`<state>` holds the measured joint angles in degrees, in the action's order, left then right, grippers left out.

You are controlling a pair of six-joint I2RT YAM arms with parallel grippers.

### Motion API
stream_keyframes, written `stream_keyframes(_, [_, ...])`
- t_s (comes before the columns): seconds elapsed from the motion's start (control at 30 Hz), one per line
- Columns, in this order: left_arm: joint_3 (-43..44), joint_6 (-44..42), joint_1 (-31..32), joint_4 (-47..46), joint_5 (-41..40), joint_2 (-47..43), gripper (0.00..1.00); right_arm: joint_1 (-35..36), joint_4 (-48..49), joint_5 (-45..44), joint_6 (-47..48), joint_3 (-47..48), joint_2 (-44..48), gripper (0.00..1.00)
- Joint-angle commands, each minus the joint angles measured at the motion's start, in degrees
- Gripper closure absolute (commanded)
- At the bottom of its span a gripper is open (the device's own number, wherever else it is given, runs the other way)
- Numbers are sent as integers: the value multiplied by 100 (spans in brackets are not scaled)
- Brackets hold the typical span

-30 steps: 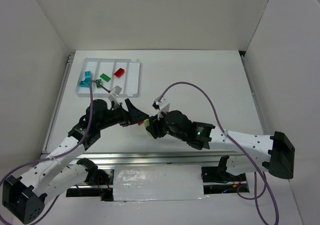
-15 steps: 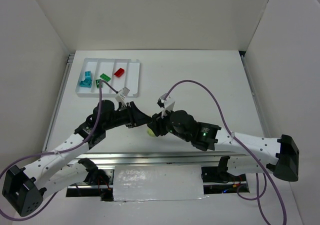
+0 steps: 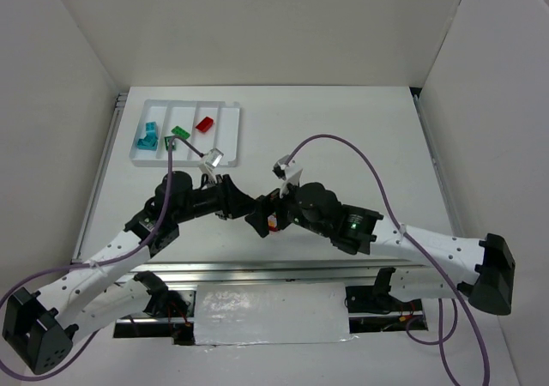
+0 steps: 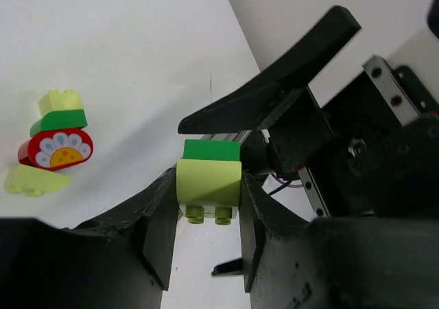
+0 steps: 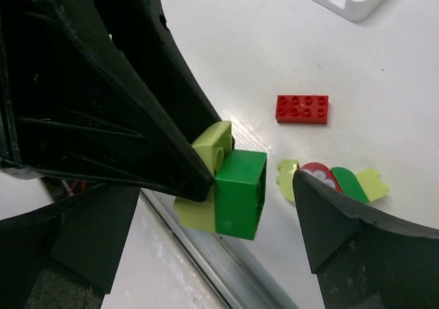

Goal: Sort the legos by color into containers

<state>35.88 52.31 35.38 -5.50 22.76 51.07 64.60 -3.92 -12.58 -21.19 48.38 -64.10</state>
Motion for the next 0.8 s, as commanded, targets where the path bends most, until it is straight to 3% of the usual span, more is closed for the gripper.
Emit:
stream_keyframes(0.0, [323, -678, 22, -232, 394, -194, 100, -368, 111, 956, -210, -47, 555, 0])
stream_keyframes(0.27, [174, -1136, 4, -1075, 2055, -246, 100, -1519, 348, 4109, -289, -496, 1689, 0])
stream_keyframes(0.5, [-195, -820, 13, -2367, 2962, -624, 100, -1757, 612, 4983, -561, -566, 1681, 8])
stream_keyframes(0.77, [-143, -881, 22, -2139, 2909, -616, 100, -1758, 1526, 5643, -948, -707, 1470, 22])
